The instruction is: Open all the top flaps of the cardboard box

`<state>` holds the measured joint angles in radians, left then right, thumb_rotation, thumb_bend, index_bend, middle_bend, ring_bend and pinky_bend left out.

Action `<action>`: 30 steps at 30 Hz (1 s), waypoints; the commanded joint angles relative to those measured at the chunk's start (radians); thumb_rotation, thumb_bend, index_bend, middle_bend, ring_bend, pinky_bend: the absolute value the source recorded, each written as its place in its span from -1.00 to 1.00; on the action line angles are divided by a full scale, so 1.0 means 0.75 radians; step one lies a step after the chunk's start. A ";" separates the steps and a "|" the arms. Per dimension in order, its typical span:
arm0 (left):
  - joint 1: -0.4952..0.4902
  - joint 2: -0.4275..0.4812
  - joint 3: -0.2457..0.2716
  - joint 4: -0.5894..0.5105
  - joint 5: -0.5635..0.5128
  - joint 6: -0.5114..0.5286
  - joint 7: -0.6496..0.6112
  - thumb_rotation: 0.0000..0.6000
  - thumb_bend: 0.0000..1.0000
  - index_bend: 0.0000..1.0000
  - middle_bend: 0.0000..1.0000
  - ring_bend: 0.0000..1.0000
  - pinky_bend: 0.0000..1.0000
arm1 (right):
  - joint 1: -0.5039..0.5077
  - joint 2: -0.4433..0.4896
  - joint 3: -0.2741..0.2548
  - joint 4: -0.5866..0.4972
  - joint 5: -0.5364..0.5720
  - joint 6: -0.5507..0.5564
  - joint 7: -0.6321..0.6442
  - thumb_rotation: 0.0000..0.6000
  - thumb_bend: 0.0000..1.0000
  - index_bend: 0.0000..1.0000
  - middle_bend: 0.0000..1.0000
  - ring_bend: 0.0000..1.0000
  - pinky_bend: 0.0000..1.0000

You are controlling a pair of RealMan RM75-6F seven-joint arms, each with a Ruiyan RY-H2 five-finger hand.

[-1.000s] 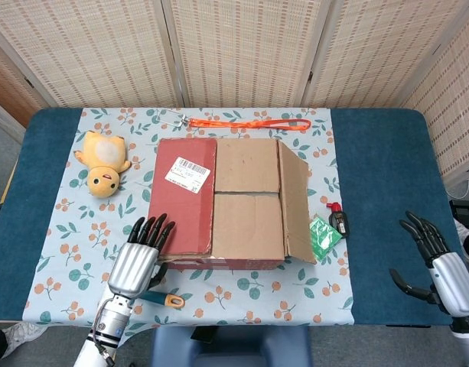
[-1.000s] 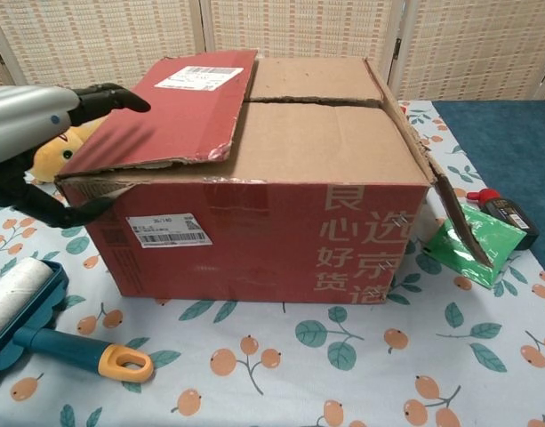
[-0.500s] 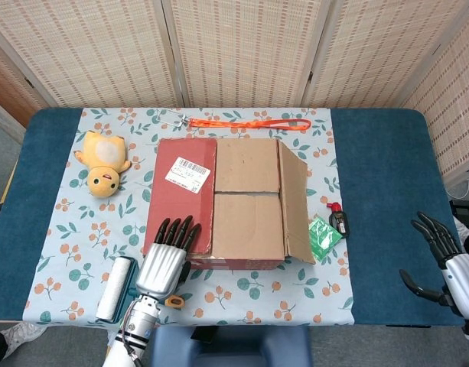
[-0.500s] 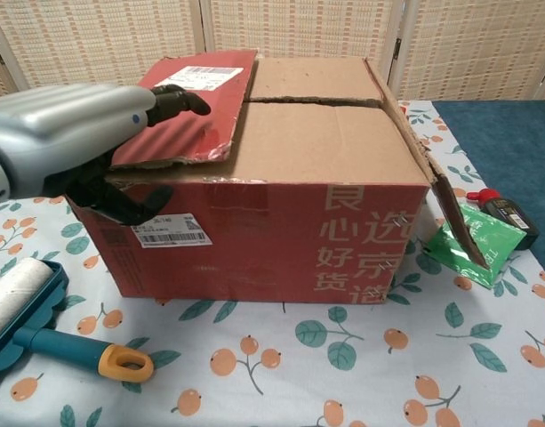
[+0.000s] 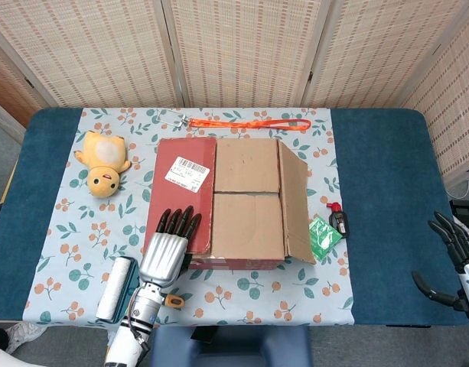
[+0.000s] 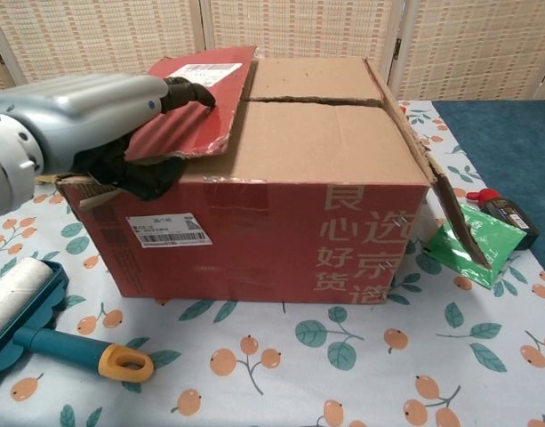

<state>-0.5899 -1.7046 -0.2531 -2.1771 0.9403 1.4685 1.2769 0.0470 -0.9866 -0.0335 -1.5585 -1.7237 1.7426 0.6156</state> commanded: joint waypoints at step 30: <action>0.143 0.235 0.182 -0.074 0.682 0.329 0.026 1.00 0.10 -1.00 -1.00 -1.00 -1.00 | -0.036 0.007 0.016 -0.026 0.010 -0.005 -0.049 1.00 -0.17 -1.00 -1.00 -1.00 -1.00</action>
<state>-0.4953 -1.5425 -0.1184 -2.2211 1.4372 1.7026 1.2857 0.0206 -0.9811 -0.0212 -1.5780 -1.7161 1.7390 0.5793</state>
